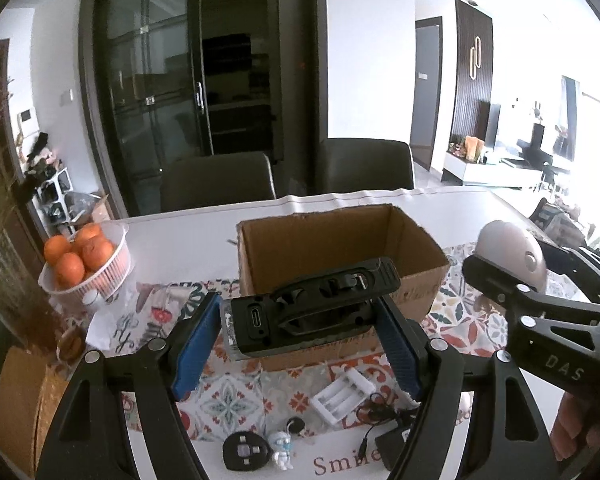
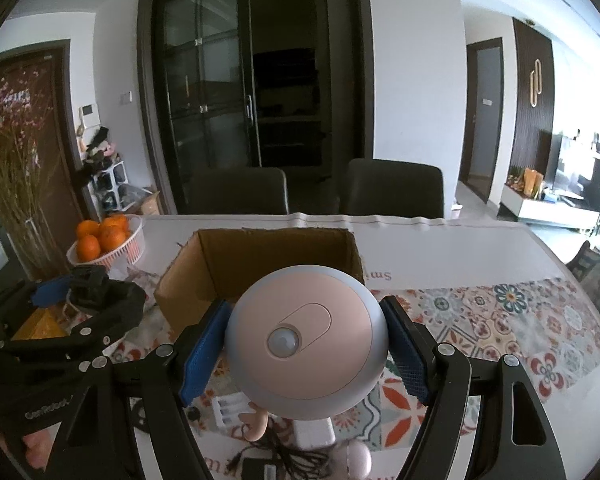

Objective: Organize rigid objects
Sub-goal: 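Lift both held objects and carry them over the open cardboard box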

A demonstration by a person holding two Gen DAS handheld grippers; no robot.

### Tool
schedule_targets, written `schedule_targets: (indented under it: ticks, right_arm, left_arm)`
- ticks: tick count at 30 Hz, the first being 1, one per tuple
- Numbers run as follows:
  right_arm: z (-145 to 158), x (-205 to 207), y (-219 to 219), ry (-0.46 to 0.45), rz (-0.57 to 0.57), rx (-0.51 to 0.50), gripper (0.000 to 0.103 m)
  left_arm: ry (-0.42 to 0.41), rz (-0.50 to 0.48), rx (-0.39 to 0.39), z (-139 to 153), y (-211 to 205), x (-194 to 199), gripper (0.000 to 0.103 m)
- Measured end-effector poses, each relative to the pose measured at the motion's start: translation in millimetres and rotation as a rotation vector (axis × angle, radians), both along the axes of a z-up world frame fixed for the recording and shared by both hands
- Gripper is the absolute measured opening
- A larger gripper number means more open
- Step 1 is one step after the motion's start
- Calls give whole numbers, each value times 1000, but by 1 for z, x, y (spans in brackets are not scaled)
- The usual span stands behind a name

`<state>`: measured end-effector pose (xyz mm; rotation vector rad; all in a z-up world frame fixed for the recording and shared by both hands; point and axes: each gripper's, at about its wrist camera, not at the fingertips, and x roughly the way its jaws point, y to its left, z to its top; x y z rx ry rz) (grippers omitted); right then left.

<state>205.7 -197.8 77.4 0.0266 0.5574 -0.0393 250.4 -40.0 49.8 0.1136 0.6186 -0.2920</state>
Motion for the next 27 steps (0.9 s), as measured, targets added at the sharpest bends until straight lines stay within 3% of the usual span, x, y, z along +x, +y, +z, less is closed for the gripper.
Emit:
schedule_targets:
  ticks: [15,27]
  right_arm:
    - [8,74,-9,100,45,-30,76]
    - [-15,125,-17,236,73,29,76]
  left_arm:
    - [44,-17,79,4,-16,68,76]
    - [201,-3,41,-19,-20,117,76]
